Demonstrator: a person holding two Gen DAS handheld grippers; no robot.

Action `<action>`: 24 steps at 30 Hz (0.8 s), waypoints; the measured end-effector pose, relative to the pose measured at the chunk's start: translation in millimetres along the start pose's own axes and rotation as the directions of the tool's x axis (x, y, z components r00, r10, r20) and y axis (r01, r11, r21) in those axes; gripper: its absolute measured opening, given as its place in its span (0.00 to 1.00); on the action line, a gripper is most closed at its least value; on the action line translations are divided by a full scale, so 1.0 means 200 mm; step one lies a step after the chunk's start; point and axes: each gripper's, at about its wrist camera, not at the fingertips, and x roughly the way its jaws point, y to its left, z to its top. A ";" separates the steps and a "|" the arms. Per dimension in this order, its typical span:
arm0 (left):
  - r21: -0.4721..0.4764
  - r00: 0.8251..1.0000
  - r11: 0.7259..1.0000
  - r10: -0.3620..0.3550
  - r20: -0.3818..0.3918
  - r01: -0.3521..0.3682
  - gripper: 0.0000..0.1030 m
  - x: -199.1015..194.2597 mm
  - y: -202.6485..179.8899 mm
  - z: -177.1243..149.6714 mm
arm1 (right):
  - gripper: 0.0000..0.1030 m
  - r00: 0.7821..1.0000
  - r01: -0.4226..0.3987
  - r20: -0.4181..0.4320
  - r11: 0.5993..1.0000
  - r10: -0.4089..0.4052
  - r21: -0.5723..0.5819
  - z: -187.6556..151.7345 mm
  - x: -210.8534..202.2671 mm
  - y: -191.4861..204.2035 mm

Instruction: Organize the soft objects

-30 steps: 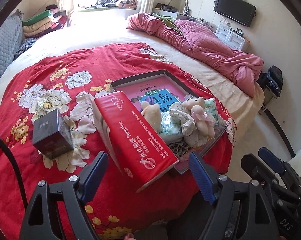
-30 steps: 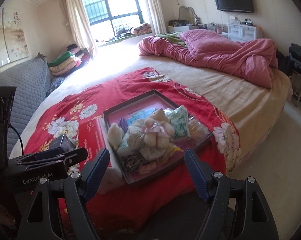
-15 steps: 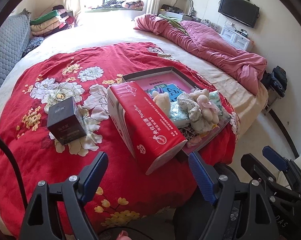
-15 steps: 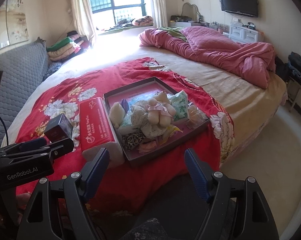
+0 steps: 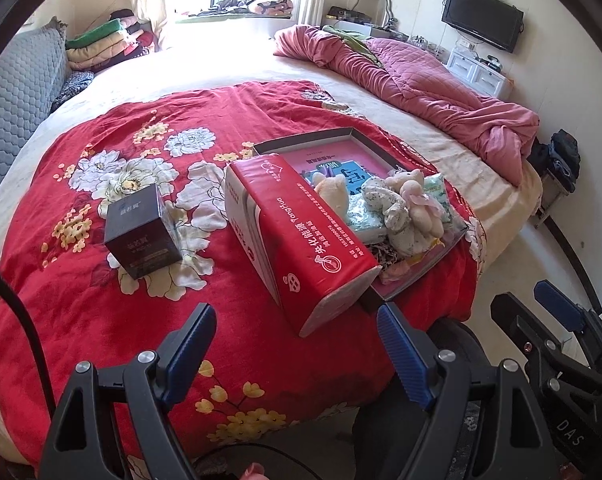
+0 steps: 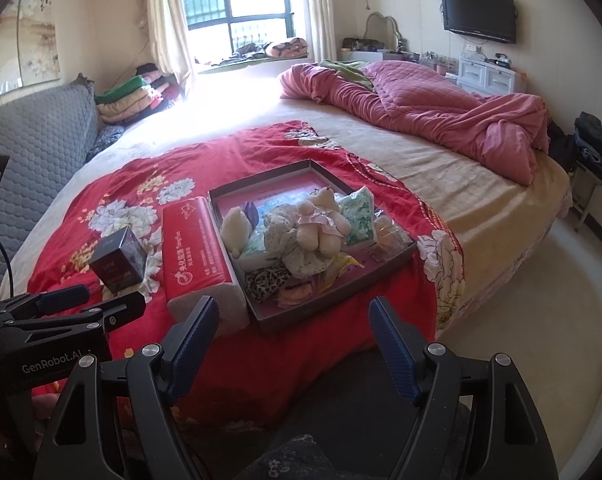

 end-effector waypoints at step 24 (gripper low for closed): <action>0.006 1.000 1.000 0.016 -0.017 -0.016 0.80 0.00 -0.02 -0.02 | 0.76 1.000 -0.007 -0.023 1.000 0.008 0.025 -0.01 0.02 -0.01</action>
